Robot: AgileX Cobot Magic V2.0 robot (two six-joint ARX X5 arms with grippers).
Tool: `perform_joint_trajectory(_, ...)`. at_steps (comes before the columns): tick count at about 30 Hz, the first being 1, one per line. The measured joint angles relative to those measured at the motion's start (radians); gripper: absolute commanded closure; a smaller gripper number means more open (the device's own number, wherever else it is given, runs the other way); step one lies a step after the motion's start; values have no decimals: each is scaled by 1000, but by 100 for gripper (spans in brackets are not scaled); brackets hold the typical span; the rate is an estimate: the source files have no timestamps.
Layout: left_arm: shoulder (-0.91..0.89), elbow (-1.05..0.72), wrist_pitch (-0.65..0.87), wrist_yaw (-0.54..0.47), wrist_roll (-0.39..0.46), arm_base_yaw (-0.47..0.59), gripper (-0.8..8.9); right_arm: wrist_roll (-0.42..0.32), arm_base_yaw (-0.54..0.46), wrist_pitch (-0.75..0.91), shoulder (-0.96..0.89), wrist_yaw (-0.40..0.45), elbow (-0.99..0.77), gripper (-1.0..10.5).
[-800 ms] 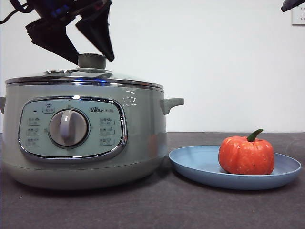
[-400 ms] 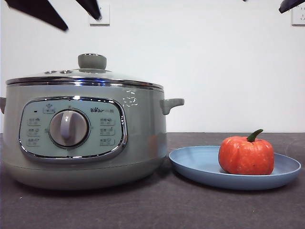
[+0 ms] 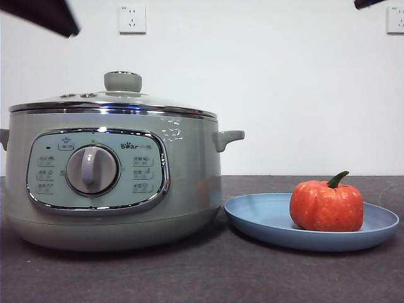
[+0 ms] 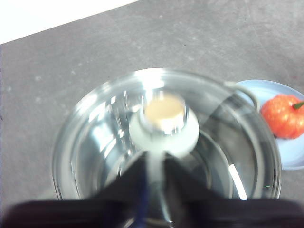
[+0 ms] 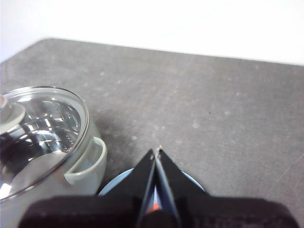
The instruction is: Take the pumpkin out from the steamer,put the pumpkin in the blue plate,close the lid
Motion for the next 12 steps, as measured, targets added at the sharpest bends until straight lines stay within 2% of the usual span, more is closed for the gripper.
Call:
perform_joint_trajectory(5, -184, -227, 109, -5, -39, 0, 822, 27, 0, 166, -122, 1, -205, 951)
perform_joint_trajectory(12, -256, -264, 111, -37, -69, 0, 817, 70, 0, 98, -114, 86, -238, 946)
